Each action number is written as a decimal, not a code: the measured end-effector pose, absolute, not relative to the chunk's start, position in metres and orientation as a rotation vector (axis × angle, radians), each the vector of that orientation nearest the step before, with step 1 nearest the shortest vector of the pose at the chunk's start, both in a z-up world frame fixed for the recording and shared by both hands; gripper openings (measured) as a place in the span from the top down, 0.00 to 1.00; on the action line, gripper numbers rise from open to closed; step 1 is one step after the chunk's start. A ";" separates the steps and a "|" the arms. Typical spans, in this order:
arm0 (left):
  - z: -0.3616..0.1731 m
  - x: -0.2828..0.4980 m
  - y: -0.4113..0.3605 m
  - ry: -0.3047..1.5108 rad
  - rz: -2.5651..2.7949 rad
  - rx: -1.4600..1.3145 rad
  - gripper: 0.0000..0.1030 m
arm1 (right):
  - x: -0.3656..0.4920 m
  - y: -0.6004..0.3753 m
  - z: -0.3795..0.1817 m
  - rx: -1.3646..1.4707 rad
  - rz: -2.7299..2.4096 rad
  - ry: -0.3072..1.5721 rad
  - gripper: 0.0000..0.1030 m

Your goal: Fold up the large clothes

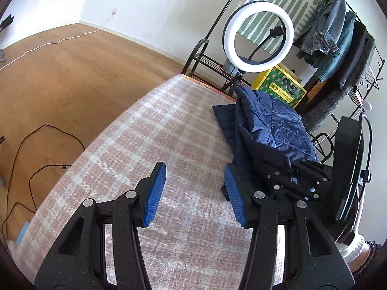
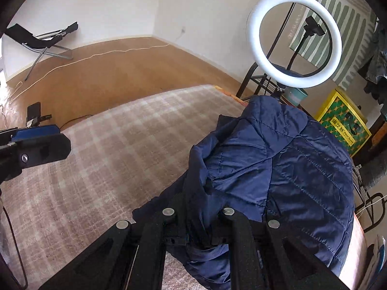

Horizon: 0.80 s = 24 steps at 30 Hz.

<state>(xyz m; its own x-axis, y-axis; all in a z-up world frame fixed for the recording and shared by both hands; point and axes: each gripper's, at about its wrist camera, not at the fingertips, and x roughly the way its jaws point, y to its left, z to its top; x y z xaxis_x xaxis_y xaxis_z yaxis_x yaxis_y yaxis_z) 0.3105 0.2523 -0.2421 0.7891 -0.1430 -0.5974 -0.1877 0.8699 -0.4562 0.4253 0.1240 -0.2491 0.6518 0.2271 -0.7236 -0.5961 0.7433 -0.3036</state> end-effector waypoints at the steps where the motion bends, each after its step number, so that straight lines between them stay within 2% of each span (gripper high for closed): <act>1: -0.241 0.311 0.253 0.668 0.029 -0.524 0.50 | 0.425 0.122 -0.252 -0.571 0.503 0.717 0.93; 7: -0.233 0.320 0.250 0.662 0.030 -0.512 0.50 | 0.417 0.112 -0.253 -0.599 0.574 0.712 0.90; 9: -0.226 0.324 0.247 0.650 0.028 -0.504 0.50 | 0.416 0.106 -0.247 -0.552 0.620 0.719 0.72; 13: -0.205 0.339 0.238 0.618 0.011 -0.494 0.50 | 0.396 0.074 -0.219 -0.382 0.778 0.731 0.59; 14: -0.199 0.344 0.234 0.613 0.002 -0.488 0.50 | 0.391 0.061 -0.210 -0.336 0.814 0.731 0.53; 19: -0.177 0.383 0.184 0.626 -0.107 -0.394 0.50 | 0.386 -0.031 -0.174 -0.137 0.784 0.700 0.51; 22: -0.184 0.407 0.148 0.680 -0.162 -0.310 0.50 | 0.420 -0.089 -0.158 -0.082 0.613 0.668 0.52; 24: -0.201 0.421 0.130 0.740 -0.174 -0.247 0.50 | 0.451 -0.122 -0.153 -0.049 0.487 0.658 0.56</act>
<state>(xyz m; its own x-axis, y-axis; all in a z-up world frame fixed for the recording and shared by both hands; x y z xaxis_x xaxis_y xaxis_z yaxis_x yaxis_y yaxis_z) 0.4209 0.1297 -0.2007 0.7263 -0.2426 -0.6431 0.0692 0.9567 -0.2827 0.4513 -0.1222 -0.1525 0.6832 0.4186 -0.5984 -0.4492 0.8869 0.1075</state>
